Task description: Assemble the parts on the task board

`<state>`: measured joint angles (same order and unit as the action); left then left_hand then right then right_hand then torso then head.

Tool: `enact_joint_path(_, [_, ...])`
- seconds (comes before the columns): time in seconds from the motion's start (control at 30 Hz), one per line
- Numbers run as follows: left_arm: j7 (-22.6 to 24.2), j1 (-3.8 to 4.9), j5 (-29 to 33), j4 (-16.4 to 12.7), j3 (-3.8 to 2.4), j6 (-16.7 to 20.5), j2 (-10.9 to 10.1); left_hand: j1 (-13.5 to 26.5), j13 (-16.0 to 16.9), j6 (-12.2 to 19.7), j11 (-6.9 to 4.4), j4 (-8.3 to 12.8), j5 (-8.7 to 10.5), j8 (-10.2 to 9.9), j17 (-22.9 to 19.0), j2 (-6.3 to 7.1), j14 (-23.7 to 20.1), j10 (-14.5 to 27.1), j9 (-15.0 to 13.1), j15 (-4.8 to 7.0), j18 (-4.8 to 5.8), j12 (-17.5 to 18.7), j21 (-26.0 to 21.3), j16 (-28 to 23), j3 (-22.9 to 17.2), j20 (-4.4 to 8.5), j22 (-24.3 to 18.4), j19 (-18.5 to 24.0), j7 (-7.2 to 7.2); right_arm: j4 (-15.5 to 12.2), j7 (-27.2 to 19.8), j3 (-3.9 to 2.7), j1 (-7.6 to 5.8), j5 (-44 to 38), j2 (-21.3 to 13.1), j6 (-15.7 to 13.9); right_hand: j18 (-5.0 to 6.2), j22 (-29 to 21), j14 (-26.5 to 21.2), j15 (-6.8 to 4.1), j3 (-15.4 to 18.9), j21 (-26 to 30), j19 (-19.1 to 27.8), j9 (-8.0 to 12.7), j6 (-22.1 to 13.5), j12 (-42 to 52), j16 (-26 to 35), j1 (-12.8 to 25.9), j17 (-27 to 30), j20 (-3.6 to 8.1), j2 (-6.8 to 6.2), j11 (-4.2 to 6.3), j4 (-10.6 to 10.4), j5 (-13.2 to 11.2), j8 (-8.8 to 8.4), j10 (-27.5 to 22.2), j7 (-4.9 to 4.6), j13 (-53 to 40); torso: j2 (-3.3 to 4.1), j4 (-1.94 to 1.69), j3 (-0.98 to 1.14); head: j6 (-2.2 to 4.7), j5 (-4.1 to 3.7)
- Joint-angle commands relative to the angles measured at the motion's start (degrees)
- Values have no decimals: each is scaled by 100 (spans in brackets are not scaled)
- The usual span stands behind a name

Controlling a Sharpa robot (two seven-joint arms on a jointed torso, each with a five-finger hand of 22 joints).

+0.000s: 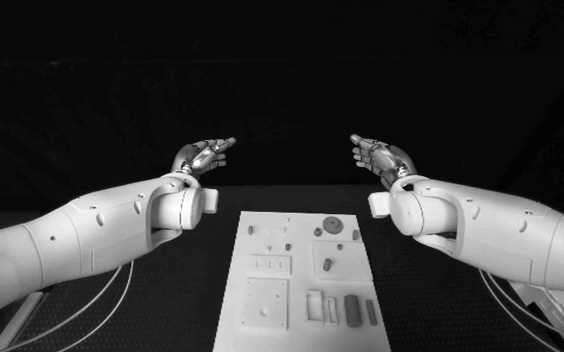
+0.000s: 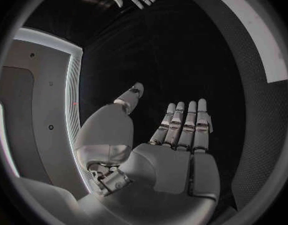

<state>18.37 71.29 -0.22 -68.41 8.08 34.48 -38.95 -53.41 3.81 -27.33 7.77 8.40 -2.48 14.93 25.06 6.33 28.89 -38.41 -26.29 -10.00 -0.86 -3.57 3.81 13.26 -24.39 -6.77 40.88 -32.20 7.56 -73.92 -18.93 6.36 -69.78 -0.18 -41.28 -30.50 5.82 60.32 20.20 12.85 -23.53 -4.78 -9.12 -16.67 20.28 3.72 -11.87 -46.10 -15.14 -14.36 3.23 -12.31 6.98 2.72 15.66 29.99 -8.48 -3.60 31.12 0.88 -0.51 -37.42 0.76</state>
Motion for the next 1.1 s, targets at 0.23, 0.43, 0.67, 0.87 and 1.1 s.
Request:
enact_joint_path(0.23, [-978,332,-153,667,215,-1078,196,-350,38,-174,59,57,-42,143,148,119,232,-257,-143,-53,85,-67,79,171,-157,6,212,-198,80,662,1128,225,-374,-209,147,1781,429,1529,980,91,-229,-453,-1077,-300,550,150,-604,-574,-436,-68,-70,8,632,51,392,1006,-422,-71,-1,3,-1,-2,0])
enact_joint_path(0.43, [-973,348,-290,642,228,-1337,143,-589,143,-659,201,254,-48,401,349,18,1119,-897,-245,-79,-79,-324,367,654,-243,183,322,-855,264,1248,1085,277,-420,-2567,343,1581,667,1452,1677,90,-452,-522,-1669,-394,1050,324,-923,-1030,-554,-81,-237,1,970,55,632,1662,-459,-122,-14,20,-16,-17,16])
enact_joint_path(0.67, [-919,347,-477,473,230,-1739,-12,-700,387,-1645,65,501,-48,746,721,-250,2416,-2193,-291,327,-347,-878,778,1296,-288,452,443,-1890,364,1409,1166,276,-414,-4234,416,1467,918,1363,3053,-456,-839,-920,-3073,-588,2022,670,-1537,-1790,-939,71,-434,249,991,58,983,2848,-275,-285,3,19,9,38,38])
enact_joint_path(0.87, [-630,347,-751,181,218,-2327,-213,-850,554,-2164,-180,712,-46,841,1084,-477,3012,-2783,-291,626,-412,-1048,1019,1611,-378,670,530,-2533,170,1401,1178,274,-415,-5622,408,1590,918,1388,4137,-974,-859,-1372,-4271,-714,2571,695,-2020,-2011,-1416,483,-540,464,988,61,1072,3449,-186,-353,43,15,31,77,5])
enact_joint_path(1.1, [-447,357,-911,-213,197,-2576,-424,-923,547,-2225,-154,810,-46,731,1206,-555,3097,-2790,-225,679,-373,-866,1000,1556,-438,751,517,-2654,166,1378,1258,274,-415,-6887,398,1720,918,1552,4940,-1325,-777,-1868,-5255,-819,2916,606,-2538,-2048,-1942,912,-622,653,986,55,1029,3865,-64,-372,150,-76,34,106,-97])
